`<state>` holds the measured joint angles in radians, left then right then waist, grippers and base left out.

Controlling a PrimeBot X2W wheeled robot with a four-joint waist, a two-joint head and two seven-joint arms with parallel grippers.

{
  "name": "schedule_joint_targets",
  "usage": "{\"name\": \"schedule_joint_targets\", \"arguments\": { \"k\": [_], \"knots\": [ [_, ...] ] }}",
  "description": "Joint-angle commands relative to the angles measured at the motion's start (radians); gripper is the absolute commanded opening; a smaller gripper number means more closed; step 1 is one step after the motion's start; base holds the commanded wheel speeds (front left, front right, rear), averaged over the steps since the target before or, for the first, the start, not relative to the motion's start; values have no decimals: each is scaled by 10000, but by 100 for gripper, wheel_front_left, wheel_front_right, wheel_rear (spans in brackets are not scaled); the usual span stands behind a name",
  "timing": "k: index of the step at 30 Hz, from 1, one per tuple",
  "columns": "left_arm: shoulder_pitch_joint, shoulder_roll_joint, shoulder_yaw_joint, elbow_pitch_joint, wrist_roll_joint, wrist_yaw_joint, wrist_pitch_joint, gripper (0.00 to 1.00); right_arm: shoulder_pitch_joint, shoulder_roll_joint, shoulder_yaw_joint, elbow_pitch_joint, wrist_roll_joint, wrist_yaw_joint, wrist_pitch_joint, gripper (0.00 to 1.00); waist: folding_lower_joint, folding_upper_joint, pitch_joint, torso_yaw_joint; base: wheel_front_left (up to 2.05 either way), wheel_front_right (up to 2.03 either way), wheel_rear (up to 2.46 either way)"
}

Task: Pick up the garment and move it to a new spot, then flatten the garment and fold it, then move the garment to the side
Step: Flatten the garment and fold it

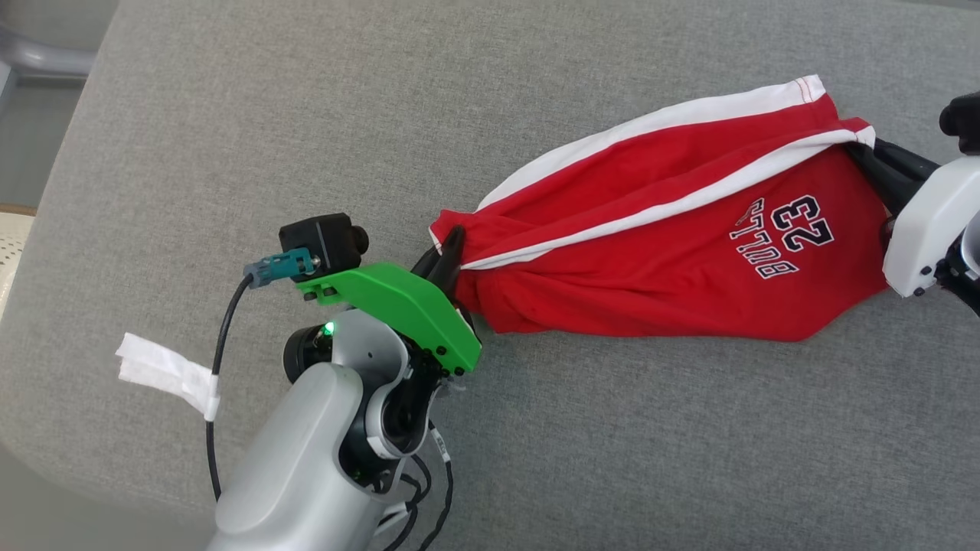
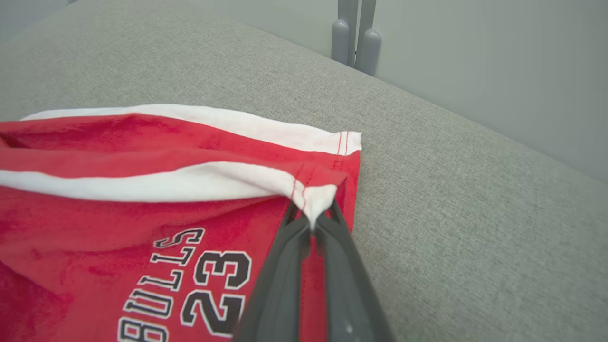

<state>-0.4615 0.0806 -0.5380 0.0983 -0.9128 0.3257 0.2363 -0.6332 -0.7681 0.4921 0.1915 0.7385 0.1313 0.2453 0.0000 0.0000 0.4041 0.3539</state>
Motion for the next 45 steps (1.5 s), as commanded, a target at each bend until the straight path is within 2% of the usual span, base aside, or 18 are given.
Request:
{"name": "schedule_joint_targets", "arguments": {
  "k": [1, 9, 10, 11, 21, 30, 33, 34, 35, 36, 45],
  "knots": [
    [-271, -25, 13, 88, 11, 9, 31, 0, -266, -62, 110, 137, 97, -10, -10, 0, 0, 0, 165, 160, 0, 0, 0],
    [-759, -95, 87, 405, -122, 97, 117, 0, -1281, -26, 821, 855, 270, -10, -324, 0, 0, 0, 348, 204, 0, 0, 0],
    [-803, -98, 68, 438, -118, 106, 149, 34, -1363, -23, 903, 915, 297, -10, -319, 0, 0, 0, 375, 209, 0, 0, 0],
    [-840, -102, 52, 462, -112, 108, 157, 100, -1454, -21, 972, 981, 298, -10, -357, 0, 0, 0, 400, 216, 0, 0, 0],
    [-786, -167, 464, 413, -332, 254, -492, 100, -2163, 67, 1624, 1842, 409, -12, -935, 0, 0, 0, 575, 430, 0, 0, 0],
    [-1112, -210, 486, 597, -136, 180, -1110, 100, -2731, 103, 1912, 2485, 548, -10, -904, 0, 0, 0, 658, 570, 0, 0, 0],
    [-1210, -70, 358, 673, 181, 157, -1310, 100, -2866, 142, 2033, 2569, 602, -10, -775, 0, 0, 0, 634, 536, 0, 0, 0],
    [-1212, -3, 319, 680, 310, 122, -1426, 100, -2904, 138, 2056, 2600, 608, -10, -744, 23, 0, 0, 608, 522, 0, 0, 0],
    [-1199, 61, 267, 688, 407, 107, -1518, 100, -2939, 120, 2065, 2619, 552, -10, -769, 59, 0, 0, 579, 514, 0, 0, 0],
    [-1169, 157, 187, 677, 589, 98, -1663, 100, -2955, 91, 2043, 2746, 445, -12, -718, 100, 0, 0, 534, 500, 0, 0, 0],
    [64, 784, 10, 97, 1555, 171, -3154, 100, -2545, 7, 1978, 2354, 682, -10, -145, 100, 0, 0, -114, 203, 0, 0, 0]
  ]
}}
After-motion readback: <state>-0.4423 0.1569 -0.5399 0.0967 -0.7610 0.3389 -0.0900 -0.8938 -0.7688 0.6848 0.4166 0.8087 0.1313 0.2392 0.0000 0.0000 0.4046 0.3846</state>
